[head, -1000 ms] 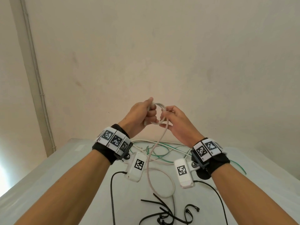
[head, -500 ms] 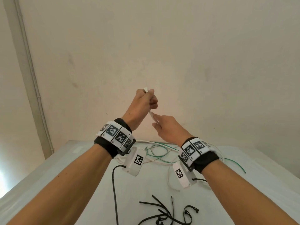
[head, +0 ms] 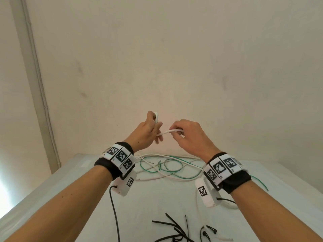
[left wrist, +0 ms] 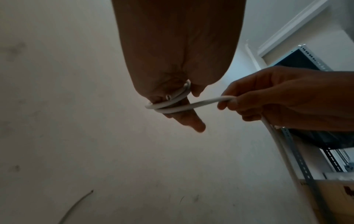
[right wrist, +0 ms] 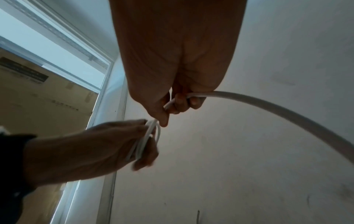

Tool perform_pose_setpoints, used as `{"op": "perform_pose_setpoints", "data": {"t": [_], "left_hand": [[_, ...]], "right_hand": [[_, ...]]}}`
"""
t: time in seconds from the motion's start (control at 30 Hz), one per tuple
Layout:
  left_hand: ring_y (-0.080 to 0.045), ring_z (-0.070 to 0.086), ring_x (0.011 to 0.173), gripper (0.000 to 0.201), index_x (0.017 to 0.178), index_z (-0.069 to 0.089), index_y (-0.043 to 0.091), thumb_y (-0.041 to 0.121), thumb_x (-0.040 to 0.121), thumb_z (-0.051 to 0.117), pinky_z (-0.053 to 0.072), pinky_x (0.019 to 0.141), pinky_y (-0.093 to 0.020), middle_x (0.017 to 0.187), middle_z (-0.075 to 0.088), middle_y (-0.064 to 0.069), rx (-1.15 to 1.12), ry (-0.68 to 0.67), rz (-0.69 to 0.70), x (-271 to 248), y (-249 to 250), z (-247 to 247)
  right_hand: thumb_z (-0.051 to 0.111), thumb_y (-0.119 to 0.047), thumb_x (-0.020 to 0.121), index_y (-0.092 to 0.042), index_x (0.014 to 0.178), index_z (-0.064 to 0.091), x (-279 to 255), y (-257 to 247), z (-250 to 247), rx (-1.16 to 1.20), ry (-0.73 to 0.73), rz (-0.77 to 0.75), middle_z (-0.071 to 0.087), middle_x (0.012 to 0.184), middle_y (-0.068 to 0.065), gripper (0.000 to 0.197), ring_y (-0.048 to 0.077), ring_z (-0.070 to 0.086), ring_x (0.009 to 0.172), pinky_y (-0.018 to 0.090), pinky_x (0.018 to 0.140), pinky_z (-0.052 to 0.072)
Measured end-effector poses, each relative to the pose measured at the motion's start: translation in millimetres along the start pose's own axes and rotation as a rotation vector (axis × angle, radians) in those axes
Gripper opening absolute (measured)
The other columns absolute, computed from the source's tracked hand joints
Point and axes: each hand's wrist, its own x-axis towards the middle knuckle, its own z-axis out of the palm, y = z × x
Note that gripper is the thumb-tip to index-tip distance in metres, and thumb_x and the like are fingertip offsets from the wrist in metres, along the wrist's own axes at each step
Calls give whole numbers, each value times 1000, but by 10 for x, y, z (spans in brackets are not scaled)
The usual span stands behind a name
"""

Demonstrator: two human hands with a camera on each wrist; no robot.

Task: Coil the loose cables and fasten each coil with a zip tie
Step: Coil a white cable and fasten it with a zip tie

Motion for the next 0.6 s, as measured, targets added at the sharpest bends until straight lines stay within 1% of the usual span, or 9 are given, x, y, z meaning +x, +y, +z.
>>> {"op": "perform_pose_setpoints", "data": {"t": [0.07,0.13,0.17,0.23,0.3,0.37,0.43,0.5,0.6], "left_hand": [[-24,60,65,15,106,39,13,27,111,37,45,65,-36,73,68,-7,54,-15,-51,-35,-44,-14],[-23,56,70,21,97,46,21,33,111,37,43,69,-36,73,61,-2,48,-33,-79,-73,-72,-14],[-22,55,72,27,95,50,21,37,111,37,43,71,-36,72,60,1,10,-41,-85,-93,-67,-5],[-19,53,71,41,101,61,15,45,111,34,44,71,-32,67,56,9,-125,-47,-95,-135,-5,17],[-15,48,66,51,105,66,9,49,110,34,42,66,-27,62,49,11,-275,-58,-96,-174,87,15],[-14,42,59,52,106,68,2,45,111,38,40,65,-26,59,41,7,-412,-72,-76,-210,164,-6],[-13,31,53,49,106,67,-4,37,111,41,41,66,-28,57,30,6,-542,-90,-64,-231,200,-29],[-13,23,53,46,107,67,-3,34,111,42,44,67,-26,59,23,6,-658,-112,-89,-253,215,-47],[-12,19,51,43,113,67,-1,34,111,42,51,70,-26,61,19,6,-806,-137,-127,-281,217,-62]], "right_hand": [[70,-17,95,-17,98,76,36,40,-83,34,27,-9,60,84,-5,6,4,56,76,21,75,43],[71,-21,96,-20,101,77,75,72,-120,100,21,-6,59,88,-8,8,6,59,83,22,81,48],[71,-21,97,-21,104,78,88,80,-127,133,24,-7,58,89,-9,10,6,59,85,20,83,48],[69,-20,98,-22,113,78,104,90,-119,182,58,7,54,89,-9,18,0,56,83,11,80,42],[67,-21,100,-24,123,76,104,98,-99,222,93,50,51,89,-8,25,-3,51,78,9,77,39],[63,-24,103,-27,129,73,79,113,-59,251,105,87,48,88,-6,28,0,48,75,10,76,39],[58,-27,105,-32,132,71,43,143,-3,252,105,101,46,87,-5,30,1,47,73,10,75,38],[54,-30,107,-36,134,68,11,163,46,254,99,115,47,86,-2,31,0,48,72,10,74,37],[48,-29,110,-37,139,64,-19,146,104,241,85,131,50,85,-3,34,-1,52,77,10,77,38]]}}
